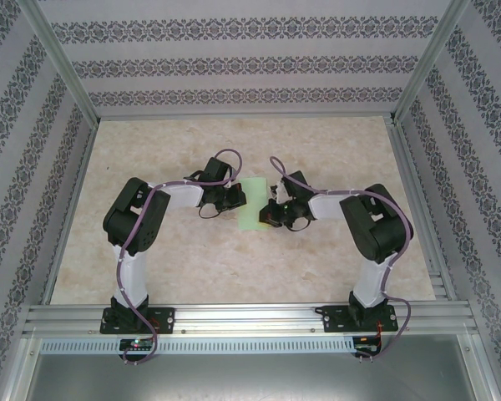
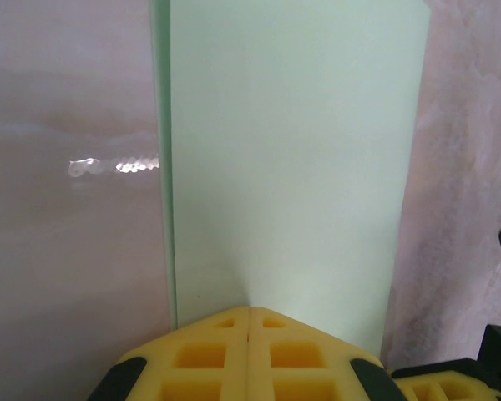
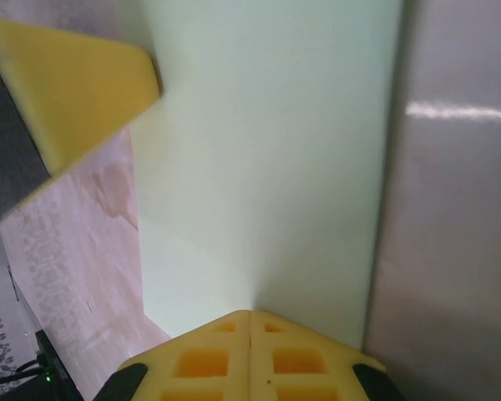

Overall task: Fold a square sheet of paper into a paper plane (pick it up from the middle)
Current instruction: Fold the square sheet of paper in half at the center of the table.

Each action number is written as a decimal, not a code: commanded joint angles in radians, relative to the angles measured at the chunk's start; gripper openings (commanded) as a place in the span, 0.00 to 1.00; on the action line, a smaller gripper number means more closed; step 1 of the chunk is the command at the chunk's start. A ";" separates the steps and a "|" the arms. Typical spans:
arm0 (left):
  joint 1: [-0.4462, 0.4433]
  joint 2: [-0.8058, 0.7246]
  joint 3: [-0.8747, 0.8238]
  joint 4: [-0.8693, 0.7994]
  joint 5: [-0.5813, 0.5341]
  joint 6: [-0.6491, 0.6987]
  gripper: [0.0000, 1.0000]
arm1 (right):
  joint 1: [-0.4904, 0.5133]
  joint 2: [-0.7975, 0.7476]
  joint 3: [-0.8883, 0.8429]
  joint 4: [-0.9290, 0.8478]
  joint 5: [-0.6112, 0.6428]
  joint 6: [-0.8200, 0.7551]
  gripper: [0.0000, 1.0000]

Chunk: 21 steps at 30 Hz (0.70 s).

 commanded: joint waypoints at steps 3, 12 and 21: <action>-0.011 0.130 -0.076 -0.234 -0.174 0.023 0.00 | 0.006 -0.053 -0.119 -0.075 0.041 -0.039 0.00; -0.012 0.073 0.001 -0.229 -0.102 0.078 0.00 | 0.003 -0.170 -0.011 -0.042 0.112 0.008 0.01; -0.007 -0.078 0.100 -0.197 -0.026 0.033 0.26 | 0.043 -0.059 0.146 -0.187 0.301 -0.047 0.02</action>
